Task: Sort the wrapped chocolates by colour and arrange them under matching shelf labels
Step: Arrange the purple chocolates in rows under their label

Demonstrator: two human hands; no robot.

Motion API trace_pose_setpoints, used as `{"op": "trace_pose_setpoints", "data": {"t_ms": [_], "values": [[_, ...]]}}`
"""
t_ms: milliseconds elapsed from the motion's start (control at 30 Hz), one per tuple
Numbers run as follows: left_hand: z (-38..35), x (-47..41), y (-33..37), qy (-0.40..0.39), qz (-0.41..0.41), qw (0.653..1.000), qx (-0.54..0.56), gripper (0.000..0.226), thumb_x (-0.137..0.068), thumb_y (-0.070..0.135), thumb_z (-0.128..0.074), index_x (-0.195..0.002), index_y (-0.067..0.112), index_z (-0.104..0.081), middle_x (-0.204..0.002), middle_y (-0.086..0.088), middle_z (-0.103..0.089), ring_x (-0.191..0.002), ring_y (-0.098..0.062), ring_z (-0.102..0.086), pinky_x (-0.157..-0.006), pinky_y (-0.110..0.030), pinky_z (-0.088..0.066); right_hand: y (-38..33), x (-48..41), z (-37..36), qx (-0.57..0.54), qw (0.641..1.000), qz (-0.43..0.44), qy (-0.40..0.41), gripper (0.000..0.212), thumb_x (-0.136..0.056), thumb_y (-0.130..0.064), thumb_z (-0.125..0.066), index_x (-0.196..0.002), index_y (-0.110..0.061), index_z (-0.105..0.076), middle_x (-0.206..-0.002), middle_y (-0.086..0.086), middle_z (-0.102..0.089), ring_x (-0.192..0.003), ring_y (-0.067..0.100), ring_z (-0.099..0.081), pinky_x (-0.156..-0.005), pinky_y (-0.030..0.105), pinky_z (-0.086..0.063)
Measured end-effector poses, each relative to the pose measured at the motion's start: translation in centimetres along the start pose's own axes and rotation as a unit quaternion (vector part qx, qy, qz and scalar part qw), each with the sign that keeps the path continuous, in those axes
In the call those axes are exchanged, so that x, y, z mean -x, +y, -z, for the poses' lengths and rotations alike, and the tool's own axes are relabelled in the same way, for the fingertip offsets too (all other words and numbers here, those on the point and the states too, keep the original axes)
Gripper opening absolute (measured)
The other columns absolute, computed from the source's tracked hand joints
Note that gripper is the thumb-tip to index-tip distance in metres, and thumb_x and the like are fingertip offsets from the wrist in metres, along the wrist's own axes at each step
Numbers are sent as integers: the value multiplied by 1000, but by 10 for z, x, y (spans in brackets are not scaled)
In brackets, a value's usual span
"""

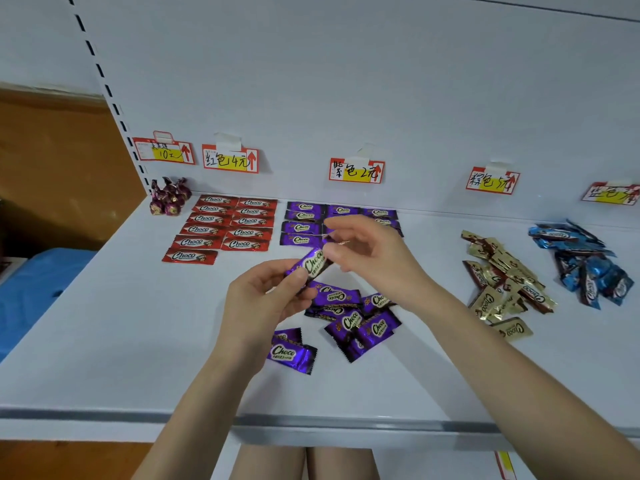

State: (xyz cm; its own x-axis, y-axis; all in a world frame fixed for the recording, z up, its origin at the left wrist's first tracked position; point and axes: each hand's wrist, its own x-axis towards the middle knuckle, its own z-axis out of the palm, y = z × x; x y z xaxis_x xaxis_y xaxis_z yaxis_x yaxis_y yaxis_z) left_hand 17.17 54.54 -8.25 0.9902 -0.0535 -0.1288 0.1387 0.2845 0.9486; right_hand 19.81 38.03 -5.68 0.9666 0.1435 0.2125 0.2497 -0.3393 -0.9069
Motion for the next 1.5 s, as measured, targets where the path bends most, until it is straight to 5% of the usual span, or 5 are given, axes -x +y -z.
{"op": "trace_pose_setpoints", "data": {"t_ms": [433, 667, 933, 1267, 1500], "values": [[-7, 7, -5, 8, -33, 990, -138, 9, -88, 13, -62, -96, 17, -62, -74, 2, -71, -67, -10, -69, -56, -12, -52, 21, 24, 16, 172, 985, 24, -12, 26, -77, -16, -73, -102, -13, -68, -92, -13, -57, -80, -6, -55, -68, 6, -42], [18, 13, -30, -104, -121, 817, -555, 80, -75, 64, -47, -143, 23, -35, -154, 5, -24, -142, -10, -15, -112, -25, -17, 66, 1, 59, 259, 955, -81, 115, 28, -79, -14, -70, -107, -8, -65, -103, 3, -62, -85, 12, -54, -68, 6, -32], [-23, -7, -42, -172, -137, 727, -651, 104, -60, 86, -16, -149, 33, -14, -159, 2, 0, -145, -17, 5, -115, -44, 0, 91, -20, 79, 349, 922, -135, 95, 29, -82, -20, -65, -109, -11, -64, -114, 8, -61, -100, 23, -55, -75, 23, -35], [-38, -17, -50, -212, -190, 643, -711, 62, -86, 70, -21, -143, 46, -25, -156, 3, -16, -142, -17, -9, -114, -44, -9, 89, -21, 71, 404, 908, -81, 81, 29, -89, -22, -57, -117, -14, -62, -119, 12, -55, -111, 26, -48, -82, 25, -35], [-30, -18, -50, -214, -226, 665, -679, 50, -93, 57, -34, -138, 36, -40, -143, 8, -35, -130, -12, -27, -103, -24, -14, 85, -19, 60, 391, 917, -65, 38, 28, -92, -19, -52, -116, -13, -64, -118, 11, -56, -111, 24, -50, -88, 27, -40]]}}
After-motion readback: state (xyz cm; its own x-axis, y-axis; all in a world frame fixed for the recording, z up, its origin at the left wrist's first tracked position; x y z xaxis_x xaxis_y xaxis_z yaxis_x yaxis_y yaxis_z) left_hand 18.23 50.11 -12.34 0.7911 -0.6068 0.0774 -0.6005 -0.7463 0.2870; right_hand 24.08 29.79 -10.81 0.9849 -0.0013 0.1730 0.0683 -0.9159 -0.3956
